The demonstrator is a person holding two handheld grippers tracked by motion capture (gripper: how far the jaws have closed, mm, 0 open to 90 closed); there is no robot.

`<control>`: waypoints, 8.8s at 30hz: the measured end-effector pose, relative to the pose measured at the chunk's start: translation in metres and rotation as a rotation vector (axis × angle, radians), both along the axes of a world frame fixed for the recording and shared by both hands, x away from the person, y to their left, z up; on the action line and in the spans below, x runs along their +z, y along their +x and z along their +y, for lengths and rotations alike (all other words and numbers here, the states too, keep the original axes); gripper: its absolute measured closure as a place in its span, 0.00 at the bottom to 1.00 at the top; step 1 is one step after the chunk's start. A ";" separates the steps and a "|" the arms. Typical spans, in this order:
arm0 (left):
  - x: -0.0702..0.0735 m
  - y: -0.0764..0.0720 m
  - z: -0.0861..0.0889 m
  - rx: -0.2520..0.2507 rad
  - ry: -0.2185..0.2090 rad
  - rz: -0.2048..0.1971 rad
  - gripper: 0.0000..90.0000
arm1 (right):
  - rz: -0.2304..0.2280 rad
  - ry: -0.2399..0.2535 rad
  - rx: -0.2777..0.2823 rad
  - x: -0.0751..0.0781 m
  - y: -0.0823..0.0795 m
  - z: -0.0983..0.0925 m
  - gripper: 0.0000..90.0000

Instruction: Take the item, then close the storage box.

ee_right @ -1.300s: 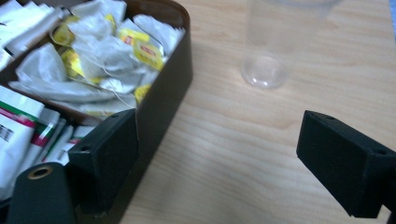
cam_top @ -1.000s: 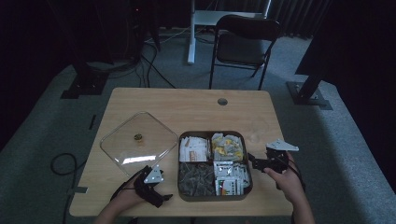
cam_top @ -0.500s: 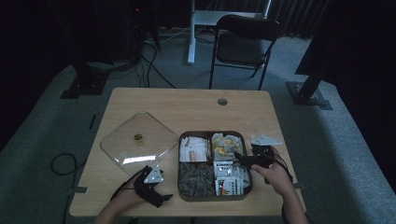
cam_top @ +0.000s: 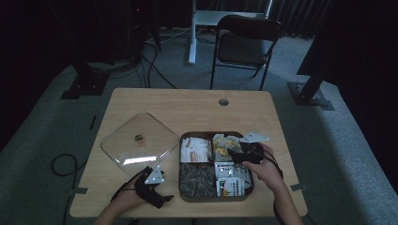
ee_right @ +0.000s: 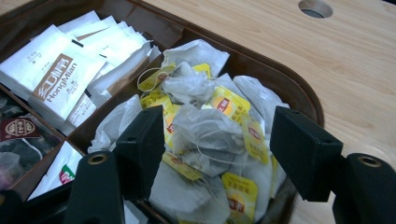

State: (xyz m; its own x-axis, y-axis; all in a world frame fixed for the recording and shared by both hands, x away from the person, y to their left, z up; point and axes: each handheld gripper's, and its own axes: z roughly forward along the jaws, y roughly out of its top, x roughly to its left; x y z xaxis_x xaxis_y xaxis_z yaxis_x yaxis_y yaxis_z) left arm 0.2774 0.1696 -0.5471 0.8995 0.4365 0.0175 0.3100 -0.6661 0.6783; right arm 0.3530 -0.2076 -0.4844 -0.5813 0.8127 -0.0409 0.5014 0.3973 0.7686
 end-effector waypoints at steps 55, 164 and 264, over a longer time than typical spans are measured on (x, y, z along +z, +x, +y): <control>0.000 0.000 0.000 0.001 -0.001 0.000 0.02 | -0.019 0.104 0.024 -0.001 -0.004 -0.005 0.98; 0.000 0.000 0.000 0.001 -0.001 0.000 0.02 | -0.112 0.259 -0.249 0.026 0.027 -0.101 0.57; 0.000 0.000 0.000 0.000 -0.001 0.000 0.02 | 0.082 0.006 -0.077 -0.066 -0.041 -0.086 0.15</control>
State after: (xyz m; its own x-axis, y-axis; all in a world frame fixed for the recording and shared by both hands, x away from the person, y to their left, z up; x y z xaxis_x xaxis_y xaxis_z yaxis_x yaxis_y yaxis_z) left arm 0.2775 0.1696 -0.5469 0.8995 0.4365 0.0173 0.3098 -0.6653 0.6792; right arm 0.3118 -0.2940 -0.5506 -0.5180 0.8553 0.0088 0.5917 0.3508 0.7258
